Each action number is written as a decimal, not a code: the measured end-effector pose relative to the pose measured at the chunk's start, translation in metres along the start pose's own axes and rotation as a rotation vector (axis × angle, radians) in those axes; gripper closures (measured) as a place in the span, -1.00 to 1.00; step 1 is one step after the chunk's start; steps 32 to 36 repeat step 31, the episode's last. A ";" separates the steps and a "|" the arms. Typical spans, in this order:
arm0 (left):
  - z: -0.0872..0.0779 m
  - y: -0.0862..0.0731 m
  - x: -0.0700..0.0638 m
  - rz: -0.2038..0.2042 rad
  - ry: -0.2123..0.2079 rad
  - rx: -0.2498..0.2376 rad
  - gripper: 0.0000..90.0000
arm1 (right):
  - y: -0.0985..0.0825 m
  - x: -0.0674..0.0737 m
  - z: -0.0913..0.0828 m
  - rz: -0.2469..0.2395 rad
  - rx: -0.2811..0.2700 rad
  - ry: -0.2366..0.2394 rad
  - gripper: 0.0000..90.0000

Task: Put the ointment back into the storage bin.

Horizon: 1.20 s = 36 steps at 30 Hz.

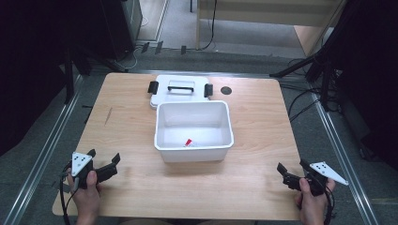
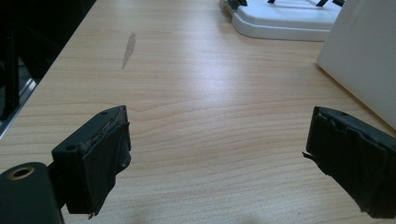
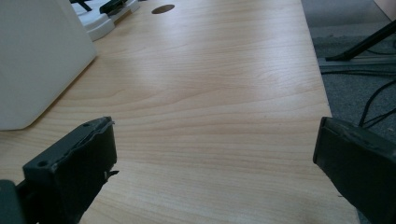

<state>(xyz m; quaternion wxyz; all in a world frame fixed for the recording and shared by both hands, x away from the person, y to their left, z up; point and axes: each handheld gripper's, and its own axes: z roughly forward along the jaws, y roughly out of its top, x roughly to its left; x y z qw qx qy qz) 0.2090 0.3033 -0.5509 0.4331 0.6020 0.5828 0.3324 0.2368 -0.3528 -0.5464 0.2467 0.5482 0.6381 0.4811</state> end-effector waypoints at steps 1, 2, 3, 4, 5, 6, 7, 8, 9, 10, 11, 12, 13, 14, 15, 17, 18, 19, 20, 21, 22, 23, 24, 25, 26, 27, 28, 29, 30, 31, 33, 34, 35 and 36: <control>0.000 0.000 0.000 0.001 0.000 0.003 -0.95 | 0.000 0.001 0.000 -0.006 0.000 -0.003 -1.00; 0.000 0.000 -0.001 0.005 0.009 0.003 -0.97 | 0.000 0.001 0.000 -0.012 0.000 -0.002 -1.00; 0.001 0.000 -0.001 0.004 0.013 0.002 -0.97 | 0.000 0.001 0.000 -0.015 0.001 0.002 -1.00; 0.000 0.000 -0.001 0.005 0.014 0.001 -0.97 | 0.000 0.001 0.000 -0.014 -0.001 0.000 -1.00; 0.000 0.000 -0.001 0.007 0.013 -0.002 -0.97 | 0.000 0.001 0.000 -0.011 -0.003 -0.003 -1.00; 0.000 0.000 0.000 0.004 0.009 -0.003 -0.97 | 0.000 0.001 0.000 -0.010 -0.003 -0.001 -1.00; 0.000 0.000 0.000 -0.004 0.007 -0.005 -0.97 | 0.000 0.001 0.000 -0.010 -0.003 0.001 -1.00; 0.000 0.000 0.001 -0.011 0.000 -0.003 -0.97 | 0.000 0.001 0.000 -0.009 -0.003 0.002 -1.00; 0.000 0.000 0.002 -0.014 -0.005 0.002 -0.97 | 0.000 0.001 0.000 -0.008 0.000 0.001 -1.00; 0.000 0.000 0.002 -0.018 -0.011 0.003 -0.97 | 0.000 0.001 0.000 -0.009 0.001 -0.002 -1.00; 0.000 0.000 0.003 -0.020 -0.015 0.005 -0.97 | 0.000 0.001 0.000 -0.014 0.003 -0.003 -1.00; 0.000 0.000 0.003 -0.021 -0.017 0.005 -0.97 | 0.000 0.001 0.000 -0.017 0.002 -0.006 -1.00; 0.000 0.000 0.003 -0.021 -0.020 0.006 -0.97 | 0.000 0.002 0.001 -0.016 0.003 -0.009 -1.00; 0.000 0.000 0.003 -0.019 -0.023 0.007 -0.97 | 0.000 0.002 0.001 -0.016 0.005 -0.010 -1.00; 0.000 0.000 0.003 -0.019 -0.026 0.008 -0.97 | 0.000 0.002 0.001 -0.016 0.005 -0.011 -1.00; 0.000 0.000 0.003 -0.020 -0.031 0.011 -0.97 | 0.000 0.002 0.001 -0.016 0.004 -0.014 -1.00; 0.000 0.000 0.004 -0.023 -0.034 0.010 -0.97 | 0.000 0.002 0.001 -0.017 0.006 -0.016 -1.00; 0.000 0.000 0.004 -0.026 -0.036 0.010 -0.97 | 0.000 0.002 0.001 -0.017 0.008 -0.018 -1.00; 0.001 0.000 0.004 -0.029 -0.036 0.010 -0.97 | 0.000 0.002 0.001 -0.017 0.011 -0.019 -1.00; 0.001 0.001 0.004 -0.030 -0.034 0.013 -0.97 | 0.000 0.002 0.002 -0.021 0.015 -0.020 -1.00; 0.001 0.001 0.003 -0.025 -0.030 0.018 -0.97 | 0.000 0.003 0.002 -0.023 0.018 -0.018 -1.00; 0.001 0.001 0.003 -0.022 -0.029 0.022 -0.97 | 0.000 0.003 0.002 -0.025 0.018 -0.016 -1.00; 0.002 0.001 0.002 -0.020 -0.028 0.020 -0.97 | 0.000 0.004 0.002 -0.025 0.019 -0.016 -0.99; 0.002 0.001 0.002 -0.019 -0.028 0.021 -0.97 | 0.000 0.004 0.002 -0.026 0.019 -0.015 -0.99; 0.002 0.001 0.002 -0.015 -0.027 0.023 -0.97 | 0.000 0.003 0.002 -0.027 0.017 -0.015 -0.97; 0.002 0.001 0.002 -0.016 -0.025 0.023 -0.97 | 0.000 0.003 0.001 -0.026 0.016 -0.017 -0.97; 0.002 0.001 0.002 -0.015 -0.026 0.025 -0.97 | 0.000 0.003 0.001 -0.024 0.015 -0.018 -0.96; 0.002 0.001 0.002 -0.018 -0.029 0.024 -0.97 | 0.000 0.003 0.001 -0.022 0.016 -0.015 -0.96; 0.002 0.001 0.003 -0.023 -0.031 0.025 -0.97 | 0.000 0.002 0.001 -0.020 0.017 -0.012 -0.96; 0.002 0.001 0.003 -0.027 -0.033 0.024 -0.97 | 0.000 0.002 0.002 -0.014 0.020 -0.009 -0.96; 0.002 0.001 0.003 -0.027 -0.033 0.024 -0.97 | 0.000 0.002 0.002 -0.014 0.020 -0.009 -0.96; 0.002 0.001 0.003 -0.027 -0.033 0.024 -0.97 | 0.000 0.002 0.002 -0.014 0.020 -0.009 -0.96; 0.002 0.001 0.003 -0.027 -0.033 0.024 -0.97 | 0.000 0.002 0.002 -0.014 0.020 -0.009 -0.96; 0.002 0.001 0.003 -0.027 -0.033 0.024 -0.97 | 0.000 0.002 0.002 -0.014 0.020 -0.009 -0.96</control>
